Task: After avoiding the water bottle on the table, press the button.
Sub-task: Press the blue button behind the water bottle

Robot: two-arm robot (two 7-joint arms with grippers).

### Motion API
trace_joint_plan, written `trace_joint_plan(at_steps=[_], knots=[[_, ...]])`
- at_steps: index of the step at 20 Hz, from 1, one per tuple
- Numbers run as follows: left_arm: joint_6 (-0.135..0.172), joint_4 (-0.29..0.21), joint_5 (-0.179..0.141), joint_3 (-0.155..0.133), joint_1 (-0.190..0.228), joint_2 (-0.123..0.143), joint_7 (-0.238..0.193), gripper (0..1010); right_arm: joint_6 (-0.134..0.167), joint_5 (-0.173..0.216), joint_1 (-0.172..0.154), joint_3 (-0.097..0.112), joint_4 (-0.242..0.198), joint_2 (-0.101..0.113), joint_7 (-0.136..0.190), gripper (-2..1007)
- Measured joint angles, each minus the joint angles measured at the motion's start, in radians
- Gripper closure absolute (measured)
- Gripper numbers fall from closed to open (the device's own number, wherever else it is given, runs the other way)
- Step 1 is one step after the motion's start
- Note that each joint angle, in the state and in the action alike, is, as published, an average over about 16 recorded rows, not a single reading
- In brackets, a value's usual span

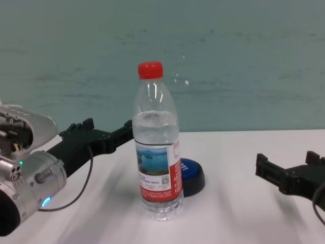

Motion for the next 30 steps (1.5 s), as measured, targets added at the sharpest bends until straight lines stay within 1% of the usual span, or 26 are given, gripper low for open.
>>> trace_joint_plan(at_steps=[12, 19, 24, 30], knots=[[-0.004, 0.03, 0.004, -0.012, -0.016, 0.0, 0.007, 0, 0.0, 0.0, 0.0, 0.0, 0.0, 0.0, 0.0, 1], [-0.003, 0.037, 0.004, -0.019, -0.017, 0.002, 0.007, 0, 0.0, 0.0, 0.0, 0.0, 0.0, 0.0, 0.0, 1], [0.002, 0.032, 0.0, -0.027, -0.013, 0.007, 0.005, 0, 0.0, 0.0, 0.0, 0.0, 0.0, 0.0, 0.0, 1], [0.014, 0.007, -0.015, -0.04, 0.003, 0.019, -0.003, 0, 0.0, 0.0, 0.0, 0.0, 0.0, 0.0, 0.0, 1]])
